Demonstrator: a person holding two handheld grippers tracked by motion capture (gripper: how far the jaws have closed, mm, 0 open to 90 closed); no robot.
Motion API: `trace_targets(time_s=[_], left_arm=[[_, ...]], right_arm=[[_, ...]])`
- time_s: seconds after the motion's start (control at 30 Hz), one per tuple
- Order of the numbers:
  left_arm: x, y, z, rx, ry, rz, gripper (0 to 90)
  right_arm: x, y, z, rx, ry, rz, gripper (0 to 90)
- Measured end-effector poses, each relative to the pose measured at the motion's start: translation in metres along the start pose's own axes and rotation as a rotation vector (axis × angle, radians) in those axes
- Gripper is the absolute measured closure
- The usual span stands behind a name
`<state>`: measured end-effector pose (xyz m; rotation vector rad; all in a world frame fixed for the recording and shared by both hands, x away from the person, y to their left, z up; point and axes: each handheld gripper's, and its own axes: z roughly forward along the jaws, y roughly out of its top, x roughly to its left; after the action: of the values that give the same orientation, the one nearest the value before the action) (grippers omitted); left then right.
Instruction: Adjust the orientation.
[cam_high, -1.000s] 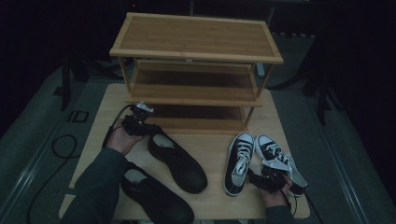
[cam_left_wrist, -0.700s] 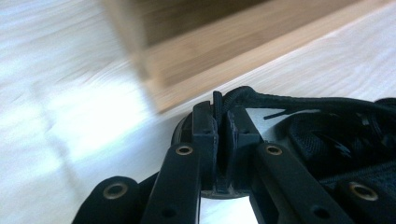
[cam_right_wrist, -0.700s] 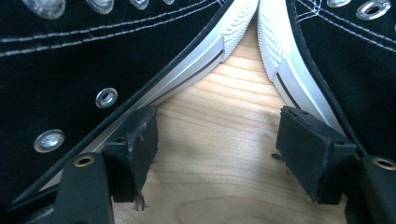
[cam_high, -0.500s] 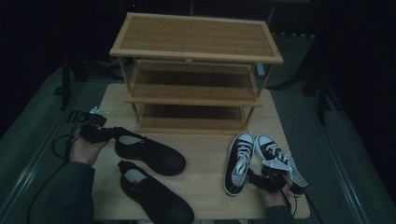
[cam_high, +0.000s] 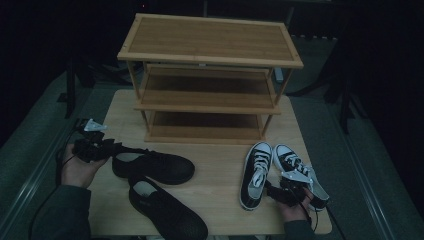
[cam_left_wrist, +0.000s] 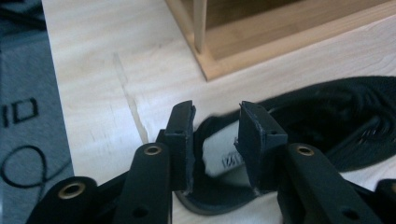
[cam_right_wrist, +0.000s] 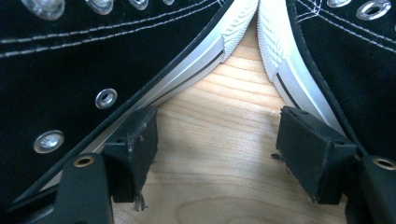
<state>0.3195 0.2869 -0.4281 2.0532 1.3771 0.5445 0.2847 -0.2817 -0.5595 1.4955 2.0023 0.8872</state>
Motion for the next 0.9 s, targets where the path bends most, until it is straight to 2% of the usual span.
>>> trace_targets(time_s=[0.1, 0.17, 0.3, 0.33, 0.43, 0.5, 0.7, 0.77, 0.87, 0.9], left_arm=[[-0.005, 0.007, -0.001, -0.013, -0.005, 0.014, 63.3], [-0.012, 0.017, 0.001, -0.015, -0.028, 0.049, 62.4], [-0.015, 0.023, 0.007, 0.011, -0.043, 0.073, 60.8], [-0.015, 0.025, 0.012, 0.028, -0.06, 0.087, 60.7], [-0.014, 0.026, 0.016, 0.04, -0.069, 0.104, 60.7], [-0.01, 0.026, 0.019, 0.047, -0.091, 0.12, 60.1], [-0.007, 0.025, 0.024, 0.06, -0.106, 0.138, 58.7], [-0.006, 0.025, 0.025, 0.056, -0.12, 0.151, 58.5], [-0.007, 0.025, 0.027, 0.034, -0.171, 0.179, 57.8], [-0.007, 0.025, 0.027, 0.034, -0.171, 0.179, 57.8]], right_arm=[[0.0, 0.0, 0.0, -0.001, 0.0, -0.001, 28.9], [0.0, 0.0, 0.0, -0.001, 0.0, -0.003, 28.9], [0.0, 0.0, 0.0, -0.001, 0.002, -0.003, 28.9], [0.0, 0.0, 0.0, 0.0, 0.003, -0.001, 28.9], [-0.001, 0.0, 0.0, 0.0, 0.005, -0.004, 28.8], [-0.001, 0.0, 0.0, -0.001, 0.006, -0.005, 28.9], [-0.001, 0.0, 0.0, -0.001, 0.006, -0.005, 28.9], [-0.001, 0.0, 0.0, -0.001, 0.006, -0.005, 28.9], [-0.001, 0.0, 0.0, 0.0, 0.006, -0.005, 28.9], [-0.001, 0.0, 0.0, 0.0, 0.006, -0.005, 28.9]])
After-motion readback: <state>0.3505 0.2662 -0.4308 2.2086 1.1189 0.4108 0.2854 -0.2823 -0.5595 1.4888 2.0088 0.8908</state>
